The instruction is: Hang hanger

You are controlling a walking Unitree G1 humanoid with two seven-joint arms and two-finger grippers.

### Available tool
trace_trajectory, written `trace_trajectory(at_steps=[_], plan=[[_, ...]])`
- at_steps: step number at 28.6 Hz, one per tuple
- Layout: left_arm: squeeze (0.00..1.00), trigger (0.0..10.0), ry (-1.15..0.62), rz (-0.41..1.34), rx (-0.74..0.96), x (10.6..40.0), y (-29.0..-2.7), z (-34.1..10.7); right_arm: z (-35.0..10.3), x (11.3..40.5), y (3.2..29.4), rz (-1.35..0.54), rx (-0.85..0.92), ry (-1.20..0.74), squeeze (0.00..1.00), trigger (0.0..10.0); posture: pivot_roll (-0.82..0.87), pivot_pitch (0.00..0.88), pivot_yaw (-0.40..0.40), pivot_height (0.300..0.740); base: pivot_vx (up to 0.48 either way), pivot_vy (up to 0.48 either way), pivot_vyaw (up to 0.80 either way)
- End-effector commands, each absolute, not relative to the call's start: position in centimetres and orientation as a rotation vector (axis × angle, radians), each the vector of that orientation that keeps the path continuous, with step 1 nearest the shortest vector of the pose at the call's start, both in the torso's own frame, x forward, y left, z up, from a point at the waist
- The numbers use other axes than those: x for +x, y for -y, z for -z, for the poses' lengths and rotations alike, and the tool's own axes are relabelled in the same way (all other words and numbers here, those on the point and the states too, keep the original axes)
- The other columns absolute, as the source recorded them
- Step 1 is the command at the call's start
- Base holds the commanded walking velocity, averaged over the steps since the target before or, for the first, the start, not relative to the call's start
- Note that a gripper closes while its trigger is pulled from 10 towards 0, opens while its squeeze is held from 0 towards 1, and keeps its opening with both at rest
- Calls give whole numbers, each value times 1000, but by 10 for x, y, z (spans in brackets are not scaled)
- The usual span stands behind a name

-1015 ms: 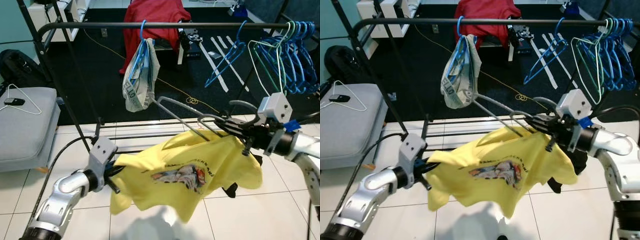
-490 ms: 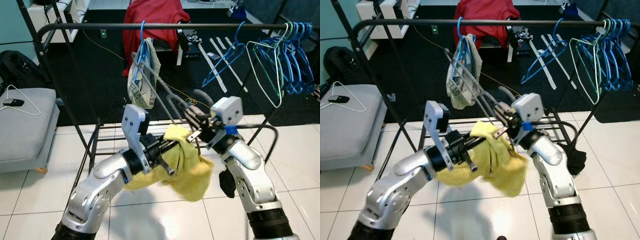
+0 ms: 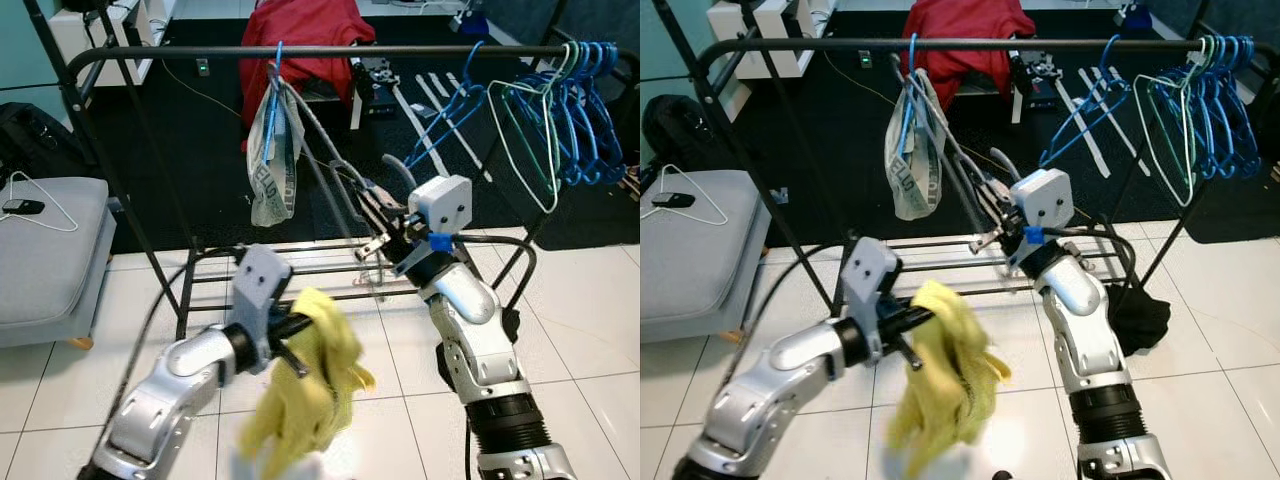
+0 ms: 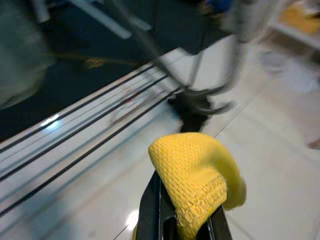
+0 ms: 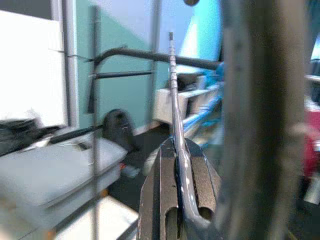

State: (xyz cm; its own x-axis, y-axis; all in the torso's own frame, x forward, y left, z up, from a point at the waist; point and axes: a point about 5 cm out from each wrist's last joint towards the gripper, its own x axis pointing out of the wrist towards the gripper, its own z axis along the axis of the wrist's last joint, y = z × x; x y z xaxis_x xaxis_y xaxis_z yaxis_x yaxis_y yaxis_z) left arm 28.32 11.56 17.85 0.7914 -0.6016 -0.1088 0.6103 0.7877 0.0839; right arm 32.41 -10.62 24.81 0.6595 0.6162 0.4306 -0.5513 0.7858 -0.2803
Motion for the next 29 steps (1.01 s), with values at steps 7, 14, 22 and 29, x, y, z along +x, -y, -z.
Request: trace_trajectory(at_steps=[7,14,22,29], plan=[[0,6745,-129,198,46,291,-175,-150,-177,307,114,-731,-82,62,0,10000,-64,237,-22,740,0,0,0],[0,10000,-205,-22,-100,289,-196,-134,-143,309,141,-422,-6,-210,0,10000,-76,235,-25,740,0,0,0],[0,10000,-188,57,-203,293,-180,-143,-152,327,157,-213,-491,-208,0,10000,-81,224,-29,740,0,0,0],[0,10000,-132,113,-141,298,-168,-151,-169,329,144,-280,-291,-107,0,10000,-79,221,-43,740,0,0,0]])
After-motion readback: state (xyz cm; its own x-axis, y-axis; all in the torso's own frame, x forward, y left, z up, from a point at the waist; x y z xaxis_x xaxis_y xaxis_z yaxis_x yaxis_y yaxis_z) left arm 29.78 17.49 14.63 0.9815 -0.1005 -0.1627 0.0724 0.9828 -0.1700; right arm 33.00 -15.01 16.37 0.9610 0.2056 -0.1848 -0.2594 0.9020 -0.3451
